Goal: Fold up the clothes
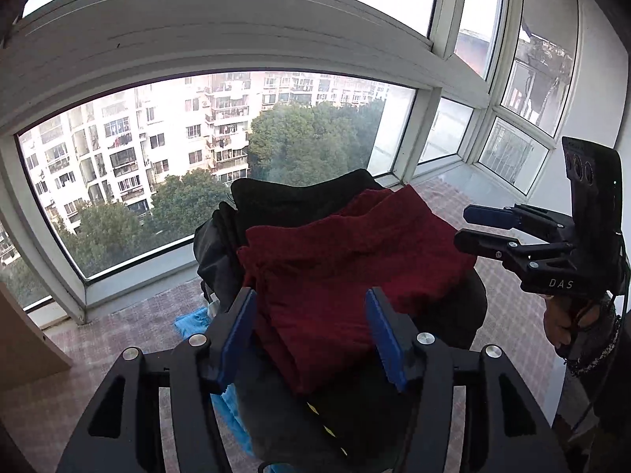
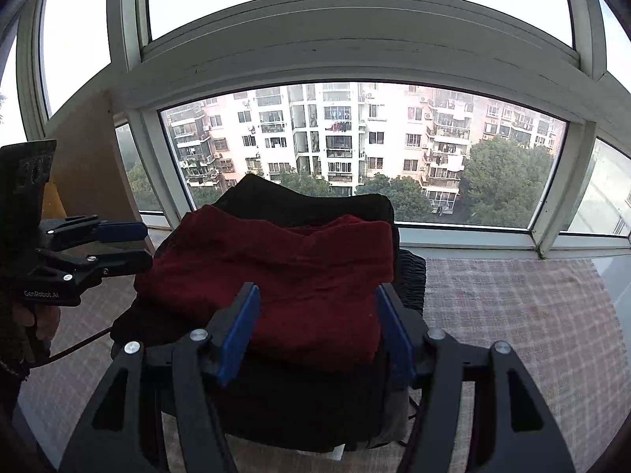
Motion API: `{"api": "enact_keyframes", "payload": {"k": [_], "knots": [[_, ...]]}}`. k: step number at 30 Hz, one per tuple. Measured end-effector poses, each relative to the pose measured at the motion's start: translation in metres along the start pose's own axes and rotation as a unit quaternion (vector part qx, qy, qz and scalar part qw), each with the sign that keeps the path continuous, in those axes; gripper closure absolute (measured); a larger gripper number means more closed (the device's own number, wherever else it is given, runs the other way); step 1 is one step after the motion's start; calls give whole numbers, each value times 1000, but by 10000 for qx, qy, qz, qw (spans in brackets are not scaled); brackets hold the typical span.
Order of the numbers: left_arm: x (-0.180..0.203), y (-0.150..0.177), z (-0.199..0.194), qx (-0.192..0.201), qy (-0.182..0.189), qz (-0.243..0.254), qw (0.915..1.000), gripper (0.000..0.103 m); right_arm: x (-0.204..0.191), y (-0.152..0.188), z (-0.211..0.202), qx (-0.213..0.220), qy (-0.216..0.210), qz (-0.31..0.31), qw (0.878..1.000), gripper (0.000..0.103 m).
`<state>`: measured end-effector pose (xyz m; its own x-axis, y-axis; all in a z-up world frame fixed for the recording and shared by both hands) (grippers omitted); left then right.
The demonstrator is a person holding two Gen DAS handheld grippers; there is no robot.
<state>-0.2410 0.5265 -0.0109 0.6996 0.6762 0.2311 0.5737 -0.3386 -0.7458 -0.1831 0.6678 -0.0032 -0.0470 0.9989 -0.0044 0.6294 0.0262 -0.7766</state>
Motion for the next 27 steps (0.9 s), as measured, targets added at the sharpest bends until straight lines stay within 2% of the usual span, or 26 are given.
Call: {"api": "enact_keyframes", "payload": {"k": [4,8,12,14,20,24,27], "knots": [[12,23,-56,154,-472,90,9987,23,-48,24,-31,-48,-161,99,9998,36],[16,56,-101,222,-949,-92,9952,16,-81,51,-56,-123,-10,193,9997,35],[18,86,-135,211,-1369,-165,9902,16,-102,73,-73,-397,68,469,9981,35],[20,98,-149,235,-1426,-232,9892,16,-106,79,-85,-434,214,562,9972,35],[21,132,-186,271,-1431,-560,9877,15,-109,84,-121,-166,833,493,9952,35],[20,150,-201,195,-1554,-611,9858,15,-116,91,-139,-89,984,454,9941,35],[22,158,-213,241,-1389,-700,9875,15,-123,97,-151,-42,1076,443,9932,35]]}}
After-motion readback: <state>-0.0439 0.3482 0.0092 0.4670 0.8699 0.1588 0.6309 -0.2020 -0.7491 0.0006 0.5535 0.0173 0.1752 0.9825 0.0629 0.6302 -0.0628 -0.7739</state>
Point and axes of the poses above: each gripper's, at about its wrist camera, not at the fingertips, and z roughly the way its jaws point, x to its right, y to its underside, the point moved 10 cm from there along z, roughly the way its jaws point, and after that the axes turned 8 degrees about y, right-handed, at the moved point
